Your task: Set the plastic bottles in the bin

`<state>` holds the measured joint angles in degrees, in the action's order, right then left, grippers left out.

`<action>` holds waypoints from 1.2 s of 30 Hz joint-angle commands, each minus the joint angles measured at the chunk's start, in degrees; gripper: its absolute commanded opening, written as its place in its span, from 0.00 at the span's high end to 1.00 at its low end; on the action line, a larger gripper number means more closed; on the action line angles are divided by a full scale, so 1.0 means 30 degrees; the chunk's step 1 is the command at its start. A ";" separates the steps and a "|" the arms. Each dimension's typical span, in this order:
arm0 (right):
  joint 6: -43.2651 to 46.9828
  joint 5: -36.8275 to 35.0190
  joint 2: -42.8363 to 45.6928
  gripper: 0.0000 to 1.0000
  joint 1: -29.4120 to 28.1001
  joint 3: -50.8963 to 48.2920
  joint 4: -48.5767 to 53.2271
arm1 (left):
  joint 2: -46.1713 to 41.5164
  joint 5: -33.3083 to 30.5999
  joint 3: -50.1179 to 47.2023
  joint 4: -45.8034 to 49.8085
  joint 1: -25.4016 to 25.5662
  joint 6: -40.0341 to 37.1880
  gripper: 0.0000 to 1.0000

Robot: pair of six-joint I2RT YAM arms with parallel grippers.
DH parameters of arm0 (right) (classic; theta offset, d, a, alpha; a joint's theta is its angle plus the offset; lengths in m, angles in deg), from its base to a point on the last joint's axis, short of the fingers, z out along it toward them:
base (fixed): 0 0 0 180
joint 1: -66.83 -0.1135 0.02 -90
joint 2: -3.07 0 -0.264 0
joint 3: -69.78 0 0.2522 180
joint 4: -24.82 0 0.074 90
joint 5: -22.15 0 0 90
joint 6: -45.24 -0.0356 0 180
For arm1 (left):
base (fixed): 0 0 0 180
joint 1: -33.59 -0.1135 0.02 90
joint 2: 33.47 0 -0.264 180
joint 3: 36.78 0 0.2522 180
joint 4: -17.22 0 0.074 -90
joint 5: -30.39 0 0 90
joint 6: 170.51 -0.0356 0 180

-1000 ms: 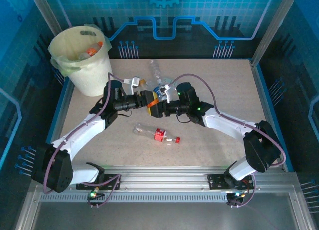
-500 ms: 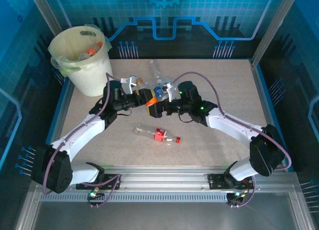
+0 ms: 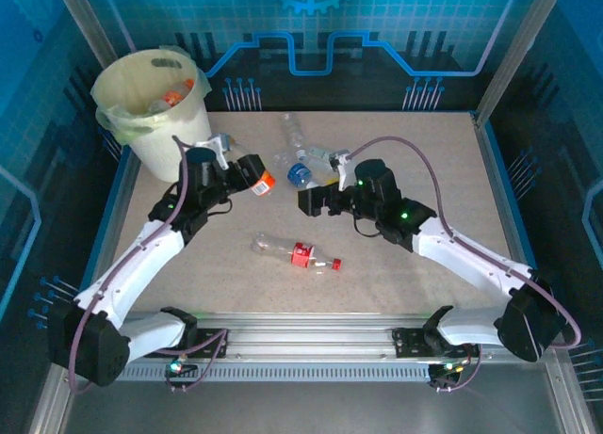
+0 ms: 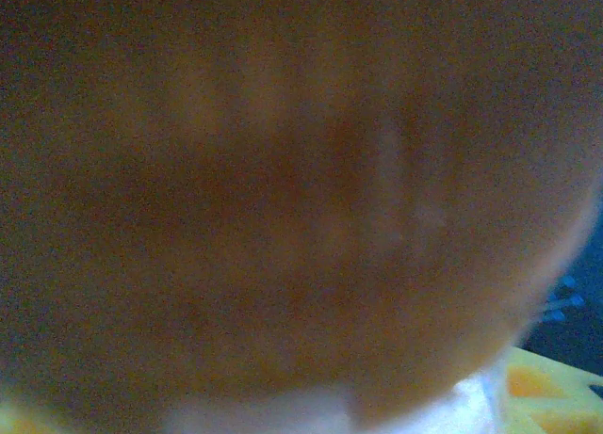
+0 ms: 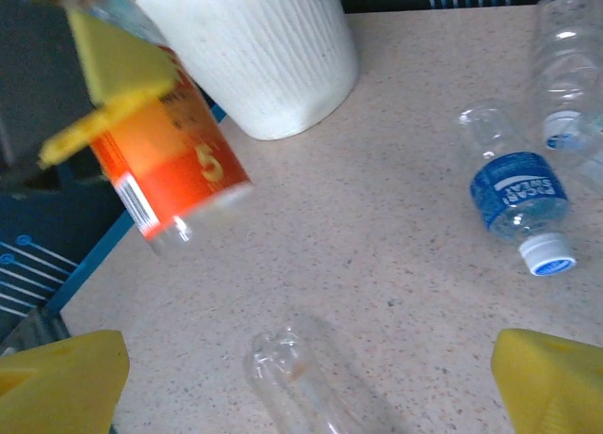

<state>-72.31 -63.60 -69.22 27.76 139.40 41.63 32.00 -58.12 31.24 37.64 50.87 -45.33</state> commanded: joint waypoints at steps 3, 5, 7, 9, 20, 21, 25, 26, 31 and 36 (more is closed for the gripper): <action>0.1081 -0.0983 0.1148 0.00 -0.0364 -0.0701 0.0302 | -0.1401 -0.2835 0.1162 0.1409 -0.1450 -0.1306 0.50; 0.1208 -0.0825 0.1317 0.00 -0.0424 -0.0780 0.0303 | -0.1491 -0.2814 0.1699 0.1606 -0.2341 -0.1670 0.50; 0.1447 -0.0809 0.1363 0.00 -0.0528 -0.0788 0.0331 | -0.1380 -0.2699 0.2430 0.1678 -0.3294 -0.2105 0.50; 0.2121 -0.0801 0.1401 0.00 -0.0703 -0.0806 0.0222 | -0.1166 -0.2656 0.3130 0.1551 -0.4075 -0.2570 0.51; 0.4494 -0.2135 0.1393 0.00 -0.1998 -0.0630 0.0177 | 0.2666 -0.3825 0.8503 0.0335 -0.6887 -0.5241 0.50; 0.4496 -0.2348 0.1371 0.00 -0.2053 -0.0602 0.0269 | 0.3148 -0.3853 0.9082 0.0366 -0.7104 -0.5368 0.49; 0.4613 -0.2949 0.1334 0.00 -0.2227 -0.0383 0.0820 | 0.4610 -0.3981 1.0782 0.0192 -0.8059 -0.5509 0.48; 0.4613 -0.3019 0.1326 0.00 -0.2255 -0.0339 0.0907 | 0.4916 -0.4040 1.1053 -0.0011 -0.8287 -0.5525 0.48; 0.4629 -0.3279 0.1407 0.00 -0.2310 -0.0376 0.1042 | 0.7186 -0.4374 1.3090 -0.0929 -0.9626 -0.5599 0.48; 0.4655 -0.3801 0.1421 0.00 -0.2444 -0.0365 0.1283 | 0.9465 -0.4802 1.4885 -0.1042 -1.0405 -0.5964 0.48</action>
<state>-59.22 -72.96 -66.03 21.27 137.73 44.43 58.03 -70.57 72.97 36.77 20.77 -61.22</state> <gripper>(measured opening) 0.997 0.586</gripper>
